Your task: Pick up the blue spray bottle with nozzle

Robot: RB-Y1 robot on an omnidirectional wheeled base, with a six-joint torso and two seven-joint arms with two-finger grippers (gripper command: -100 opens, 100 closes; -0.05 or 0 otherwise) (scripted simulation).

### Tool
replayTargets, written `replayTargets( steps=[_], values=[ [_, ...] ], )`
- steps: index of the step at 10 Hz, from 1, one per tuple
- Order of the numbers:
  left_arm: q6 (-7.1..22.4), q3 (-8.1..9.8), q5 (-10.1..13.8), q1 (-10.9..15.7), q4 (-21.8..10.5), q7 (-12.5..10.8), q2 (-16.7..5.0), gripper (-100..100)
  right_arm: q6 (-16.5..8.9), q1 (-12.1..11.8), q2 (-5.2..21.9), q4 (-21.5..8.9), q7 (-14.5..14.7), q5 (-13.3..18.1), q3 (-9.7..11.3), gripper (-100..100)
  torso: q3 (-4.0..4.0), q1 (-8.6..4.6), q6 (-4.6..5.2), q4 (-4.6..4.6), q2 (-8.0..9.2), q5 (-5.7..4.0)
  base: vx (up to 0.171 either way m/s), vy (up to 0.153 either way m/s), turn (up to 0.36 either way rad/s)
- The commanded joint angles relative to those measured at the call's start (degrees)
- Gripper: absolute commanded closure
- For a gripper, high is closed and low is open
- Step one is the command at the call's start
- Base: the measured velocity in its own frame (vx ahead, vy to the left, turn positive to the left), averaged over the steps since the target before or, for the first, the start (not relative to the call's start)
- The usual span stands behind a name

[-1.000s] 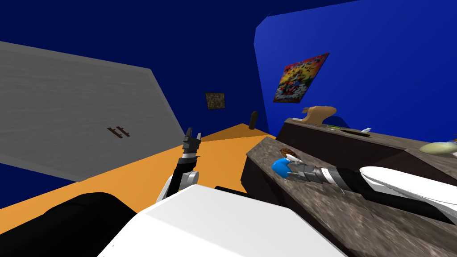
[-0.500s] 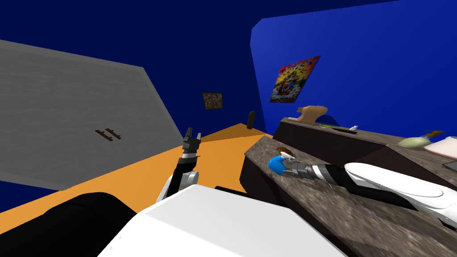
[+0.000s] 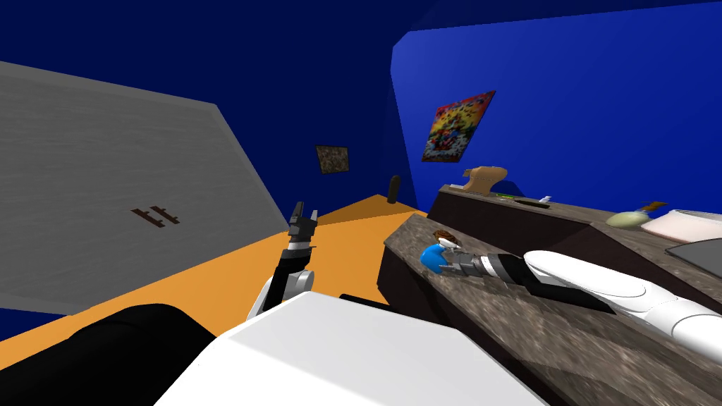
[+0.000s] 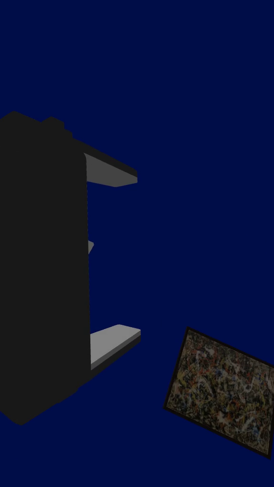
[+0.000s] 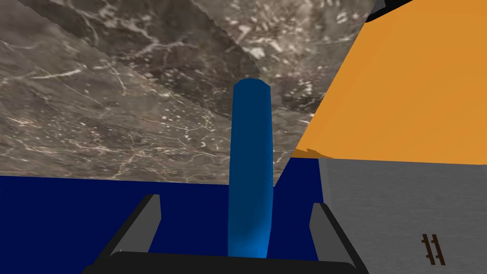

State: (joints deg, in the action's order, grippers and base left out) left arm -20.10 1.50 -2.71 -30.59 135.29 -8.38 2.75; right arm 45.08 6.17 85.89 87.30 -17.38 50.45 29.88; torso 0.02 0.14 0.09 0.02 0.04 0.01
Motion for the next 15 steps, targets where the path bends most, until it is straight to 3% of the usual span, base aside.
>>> replayTargets(
  steps=[1, 3, 4, 8, 9, 10, 15],
  values=[
    [0.0, 0.00, 0.0, 0.0, 0.0, 0.0, 0.0, 0, 0.5, 2.9, -1.3, -0.5, -1.6, 2.1, 1.6, -100, 0.00, 0.00, 0.00, 0.00, 0.00, 0.00, 0.004, -0.006, -0.053],
    [0.0, 0.00, 0.0, 0.0, 0.0, 0.0, 0.0, 0, 0.5, 2.6, -1.1, -0.5, -1.2, 1.7, 1.3, -100, 0.00, 0.01, 0.00, 0.00, 0.00, 0.00, 0.002, -0.001, -0.013],
    [0.0, 0.00, 0.0, 0.0, 0.0, 0.0, 0.0, 0, 0.6, 2.7, -1.1, -0.5, -1.3, 1.8, 1.3, 100, 0.01, 0.01, 0.01, 0.00, 0.02, 0.00, 0.000, 0.000, 0.000],
    [0.0, 0.00, 0.0, 0.0, 0.0, 0.0, 0.0, 0, 0.6, 2.7, -1.1, -0.5, -1.3, 1.8, 1.3, 100, -0.05, -0.05, 0.00, -0.03, -0.06, -0.03, 0.000, 0.000, 0.000],
    [0.0, 0.00, 0.0, 0.0, 0.0, 0.0, 0.0, 0, 0.6, 2.7, -1.1, -0.5, -1.3, 1.8, 1.3, 0, -0.04, -0.05, 0.00, -0.03, -0.06, -0.03, 0.000, 0.000, 0.000],
    [0.0, 0.00, 0.0, 0.0, 0.0, 0.0, 0.0, 0, 0.2, 1.0, -0.2, -0.2, -0.4, 0.4, 0.3, 100, -0.04, -0.05, 0.00, -0.03, -0.06, -0.03, -0.002, 0.003, 0.066],
    [0.0, 0.00, 0.0, 0.0, 0.0, 0.0, 0.0, 0, -1.1, -7.3, 4.0, 1.1, 4.3, -6.4, -4.7, 100, 0.00, -0.02, 0.02, 0.00, 0.00, -0.01, -0.006, 0.006, 0.075]
  ],
)
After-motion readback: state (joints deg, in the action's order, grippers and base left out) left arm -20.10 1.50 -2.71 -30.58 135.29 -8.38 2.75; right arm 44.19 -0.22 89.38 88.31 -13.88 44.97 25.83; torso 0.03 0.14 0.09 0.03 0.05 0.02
